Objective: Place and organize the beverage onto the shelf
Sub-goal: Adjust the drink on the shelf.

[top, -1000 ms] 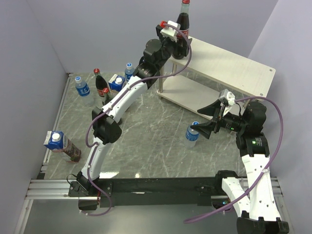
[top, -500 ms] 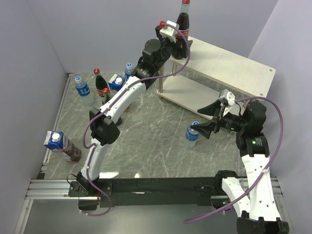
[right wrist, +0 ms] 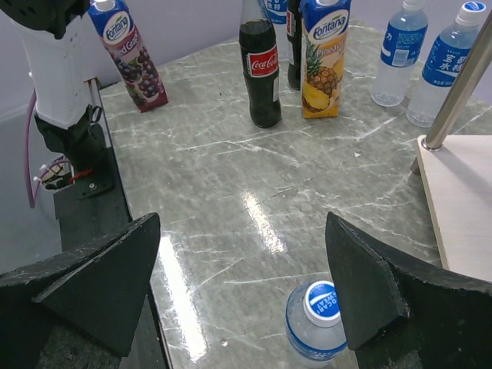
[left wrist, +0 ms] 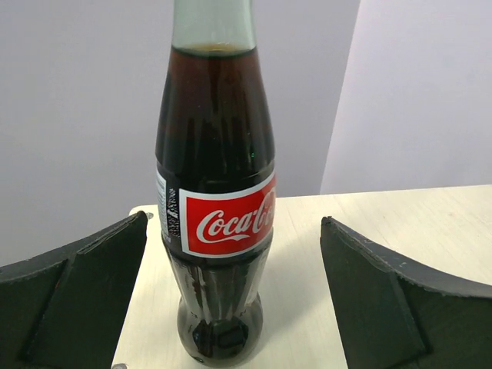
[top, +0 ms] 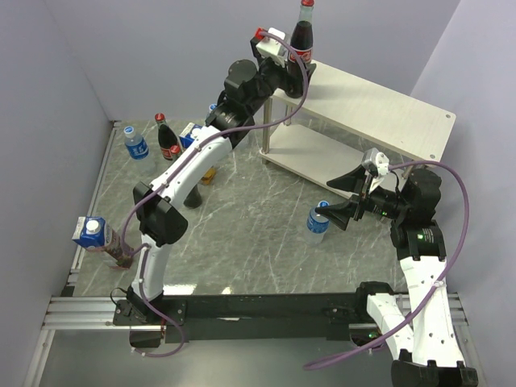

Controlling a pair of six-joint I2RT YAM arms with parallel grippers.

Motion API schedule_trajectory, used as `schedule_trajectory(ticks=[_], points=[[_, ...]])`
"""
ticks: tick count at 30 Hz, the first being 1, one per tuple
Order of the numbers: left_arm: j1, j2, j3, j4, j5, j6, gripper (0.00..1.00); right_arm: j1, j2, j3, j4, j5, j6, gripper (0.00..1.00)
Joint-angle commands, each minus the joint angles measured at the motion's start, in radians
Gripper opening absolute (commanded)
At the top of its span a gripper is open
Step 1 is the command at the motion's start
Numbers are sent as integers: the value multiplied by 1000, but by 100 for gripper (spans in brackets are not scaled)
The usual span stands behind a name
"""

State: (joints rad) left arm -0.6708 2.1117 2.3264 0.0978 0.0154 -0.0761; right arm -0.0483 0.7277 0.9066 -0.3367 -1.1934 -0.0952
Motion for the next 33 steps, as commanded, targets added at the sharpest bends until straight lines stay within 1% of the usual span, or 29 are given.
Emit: schedule_trajectory(ticks=[1, 6, 10, 19, 24, 26, 27, 28, 29, 30, 31, 32, 33], points=[[-3, -65, -10, 0, 41, -16, 99, 7, -13, -6, 28, 9, -11, 93], [-3, -105, -42, -9, 66, -21, 99, 5, -16, -5, 24, 12, -17, 93], [-6, -160, -114, -17, 74, -10, 99, 5, -17, -3, 16, 15, -24, 93], [-6, -390, -326, -33, 81, 6, 99, 7, -19, -5, 13, 18, -35, 93], [-6, -510, -430, -95, 75, -5, 99, 4, -19, 3, -15, 47, -75, 93], [-7, -591, -514, -122, 70, -7, 100, 5, -16, 17, -48, 72, -115, 94], [-7, -623, -588, -138, 61, -4, 99, 4, -14, 20, -57, 78, -126, 94], [-6, -694, -628, -144, 35, 1, 100, 5, -7, 21, -62, 80, -141, 94], [-6, -731, -671, -148, 14, 4, 99, 5, -4, 21, -70, 80, -147, 94], [-6, -771, -758, -153, -11, 10, 99, 4, 2, 20, -73, 78, -156, 93], [-6, -850, -801, -168, -12, 9, 99, 5, 6, 20, -77, 77, -169, 93], [-4, -890, -843, -178, -94, 10, 99, 5, 16, 17, -82, 75, -188, 94], [-6, -967, -924, -188, -124, 10, 99, 5, 21, 17, -88, 72, -199, 93]])
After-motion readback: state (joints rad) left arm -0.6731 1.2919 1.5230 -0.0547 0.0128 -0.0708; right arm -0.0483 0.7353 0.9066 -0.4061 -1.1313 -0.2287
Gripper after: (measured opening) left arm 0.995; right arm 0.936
